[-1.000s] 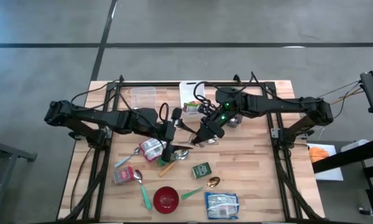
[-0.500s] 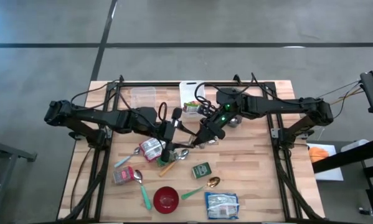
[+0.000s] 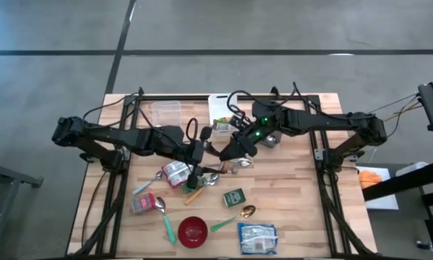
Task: Pick & Place Food Item
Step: Put the brown seasoning bottle into the transparent bin
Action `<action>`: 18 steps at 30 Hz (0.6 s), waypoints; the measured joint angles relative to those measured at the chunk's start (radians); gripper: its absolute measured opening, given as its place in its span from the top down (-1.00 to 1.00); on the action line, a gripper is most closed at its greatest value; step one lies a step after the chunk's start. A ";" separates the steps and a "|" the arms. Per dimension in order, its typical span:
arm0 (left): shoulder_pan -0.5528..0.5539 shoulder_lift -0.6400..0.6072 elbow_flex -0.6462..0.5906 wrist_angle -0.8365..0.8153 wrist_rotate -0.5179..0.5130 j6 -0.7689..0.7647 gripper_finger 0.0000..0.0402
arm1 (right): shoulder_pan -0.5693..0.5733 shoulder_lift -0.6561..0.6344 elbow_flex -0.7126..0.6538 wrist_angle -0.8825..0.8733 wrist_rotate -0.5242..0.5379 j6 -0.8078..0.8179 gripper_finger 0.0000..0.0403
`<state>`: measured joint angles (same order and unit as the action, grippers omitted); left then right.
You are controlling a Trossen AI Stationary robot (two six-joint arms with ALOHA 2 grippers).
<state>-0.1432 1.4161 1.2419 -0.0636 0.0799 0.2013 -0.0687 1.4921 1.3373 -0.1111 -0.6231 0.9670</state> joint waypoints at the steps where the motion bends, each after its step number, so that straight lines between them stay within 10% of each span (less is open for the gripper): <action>1: 0.000 -0.001 0.001 0.003 0.000 -0.009 0.13 | 0.001 0.000 0.000 0.001 0.003 -0.001 -0.46; 18: 0.056 -0.138 0.002 0.037 -0.042 -0.304 0.13 | -0.052 -0.135 0.032 -0.009 0.322 -0.216 -0.50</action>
<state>-0.0872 1.2780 1.2442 -0.0267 0.0384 -0.1030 -0.1209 1.3571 1.3697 -0.1204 -0.3014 0.7511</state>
